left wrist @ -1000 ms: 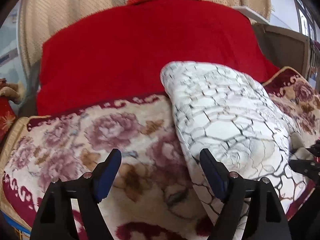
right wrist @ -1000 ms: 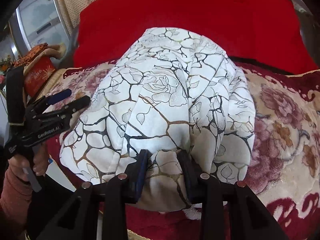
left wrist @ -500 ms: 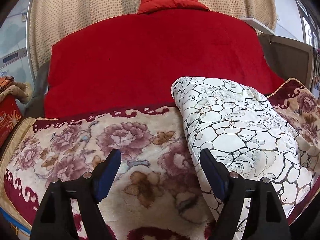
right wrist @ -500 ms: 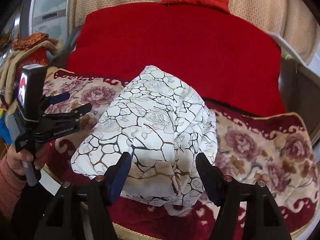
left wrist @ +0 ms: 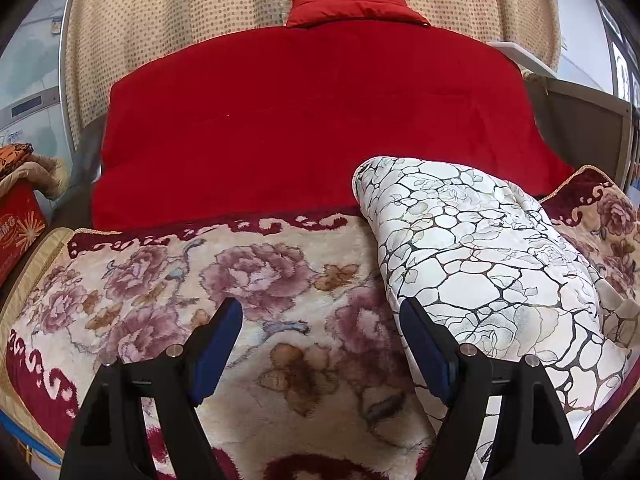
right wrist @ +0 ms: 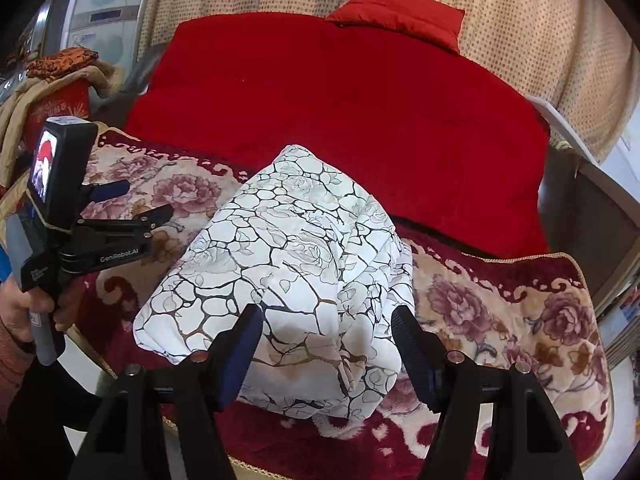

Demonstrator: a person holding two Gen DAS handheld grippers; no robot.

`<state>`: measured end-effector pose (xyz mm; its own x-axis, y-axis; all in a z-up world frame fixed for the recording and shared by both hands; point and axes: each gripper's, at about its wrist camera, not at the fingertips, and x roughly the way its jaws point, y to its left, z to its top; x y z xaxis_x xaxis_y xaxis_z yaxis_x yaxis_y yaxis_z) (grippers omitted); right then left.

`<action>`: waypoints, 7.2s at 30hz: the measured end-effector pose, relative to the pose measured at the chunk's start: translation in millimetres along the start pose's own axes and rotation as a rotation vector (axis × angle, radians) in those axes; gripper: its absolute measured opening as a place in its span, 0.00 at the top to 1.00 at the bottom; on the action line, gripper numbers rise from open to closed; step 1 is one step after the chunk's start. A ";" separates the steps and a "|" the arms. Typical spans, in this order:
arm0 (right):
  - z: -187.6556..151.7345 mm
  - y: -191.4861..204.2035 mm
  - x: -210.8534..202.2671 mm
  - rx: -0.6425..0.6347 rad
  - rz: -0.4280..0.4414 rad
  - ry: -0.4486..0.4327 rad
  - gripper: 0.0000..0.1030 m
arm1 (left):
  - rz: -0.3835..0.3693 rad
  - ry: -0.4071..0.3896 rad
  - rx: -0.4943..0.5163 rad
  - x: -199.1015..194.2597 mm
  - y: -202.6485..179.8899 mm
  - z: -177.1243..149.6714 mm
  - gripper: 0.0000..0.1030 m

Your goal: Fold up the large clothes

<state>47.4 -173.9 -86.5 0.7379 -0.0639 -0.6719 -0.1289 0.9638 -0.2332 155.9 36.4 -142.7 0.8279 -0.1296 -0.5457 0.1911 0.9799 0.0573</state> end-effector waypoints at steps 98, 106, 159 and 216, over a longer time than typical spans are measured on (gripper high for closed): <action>118.8 -79.8 192.5 0.317 0.455 0.164 0.49 | 0.020 0.117 0.041 73.3 -13.2 24.6 0.21; 123.9 -53.8 274.1 0.284 0.397 0.330 0.50 | 0.013 0.133 0.063 85.0 -21.3 23.9 0.21; -92.7 -222.3 169.6 0.944 0.710 0.190 0.22 | -0.485 0.317 -0.154 75.9 3.8 20.0 0.14; 58.8 -0.4 139.3 0.618 0.884 -0.015 0.59 | -0.296 0.226 -0.296 22.8 69.3 39.7 0.36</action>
<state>189.3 -168.0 -138.7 0.5557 0.7182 -0.4187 -0.2666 0.6310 0.7285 208.9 95.4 -118.0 0.6187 -0.4056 -0.6728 0.2157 0.9112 -0.3509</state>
